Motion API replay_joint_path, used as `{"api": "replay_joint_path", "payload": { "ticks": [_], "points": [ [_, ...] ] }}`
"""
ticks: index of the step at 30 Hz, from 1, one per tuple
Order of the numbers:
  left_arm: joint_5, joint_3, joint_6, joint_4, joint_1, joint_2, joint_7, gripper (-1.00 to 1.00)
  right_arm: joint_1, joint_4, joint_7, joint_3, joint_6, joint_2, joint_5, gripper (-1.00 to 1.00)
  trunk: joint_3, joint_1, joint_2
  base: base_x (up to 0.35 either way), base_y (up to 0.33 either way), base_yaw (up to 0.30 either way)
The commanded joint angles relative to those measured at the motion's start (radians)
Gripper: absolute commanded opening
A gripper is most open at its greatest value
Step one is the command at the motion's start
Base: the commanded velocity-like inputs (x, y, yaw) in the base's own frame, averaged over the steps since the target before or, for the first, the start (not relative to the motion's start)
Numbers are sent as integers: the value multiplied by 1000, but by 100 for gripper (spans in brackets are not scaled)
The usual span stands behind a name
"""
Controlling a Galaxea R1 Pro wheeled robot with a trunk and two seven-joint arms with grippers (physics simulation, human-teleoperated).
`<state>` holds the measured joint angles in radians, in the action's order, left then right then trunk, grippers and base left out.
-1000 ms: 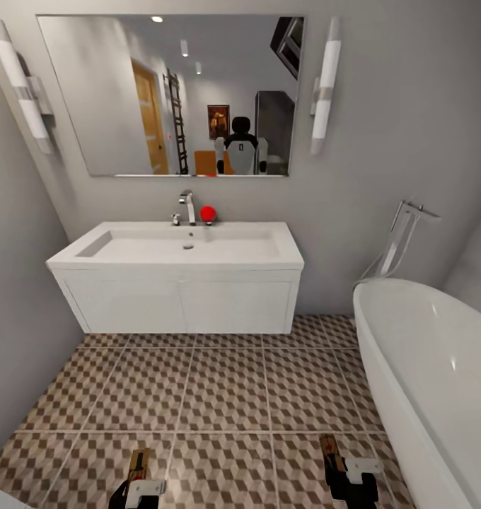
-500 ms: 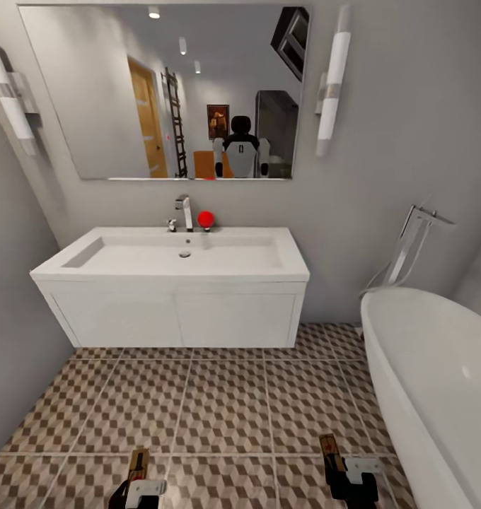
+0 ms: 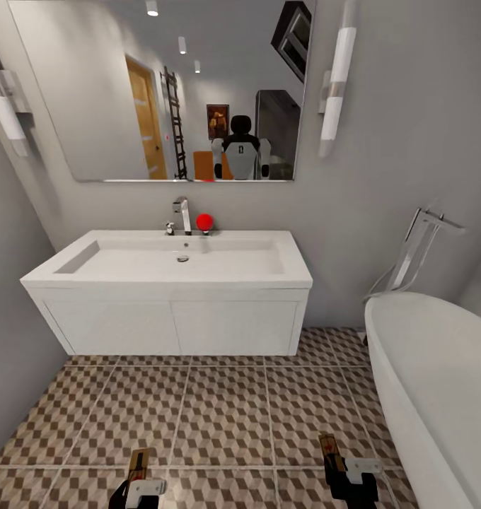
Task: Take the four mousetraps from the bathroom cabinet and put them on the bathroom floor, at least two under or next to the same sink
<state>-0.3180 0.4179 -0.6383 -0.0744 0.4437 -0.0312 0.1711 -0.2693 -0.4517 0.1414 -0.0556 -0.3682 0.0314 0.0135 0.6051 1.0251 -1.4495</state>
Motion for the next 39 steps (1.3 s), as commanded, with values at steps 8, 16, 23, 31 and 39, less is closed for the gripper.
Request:
{"api": "replay_joint_path", "payload": {
  "ticks": [8,16,23,31,39],
  "points": [
    [0,9,-4,-4,1,-1,8,-100,-1,0,6,-6,-2,1,2,-100,1,0,-1,2,0,0],
    [0,9,-4,-4,1,-1,8,-100,-1,-1,6,-6,-3,1,2,-100,1,0,-1,0,0,0],
    [0,9,-4,-4,1,-1,8,-100,-1,0,6,-6,-3,1,2,-100,1,0,-1,0,0,0],
    [0,9,-4,-4,1,-1,8,-100,-1,-1,6,-6,-3,1,2,-100,1,0,-1,0,0,0],
    [0,2,28,1,1,-1,11,-100,-1,-10,0,-12,1,2,-16,-100,1,0,-1,0,0,0]
  ]
}}
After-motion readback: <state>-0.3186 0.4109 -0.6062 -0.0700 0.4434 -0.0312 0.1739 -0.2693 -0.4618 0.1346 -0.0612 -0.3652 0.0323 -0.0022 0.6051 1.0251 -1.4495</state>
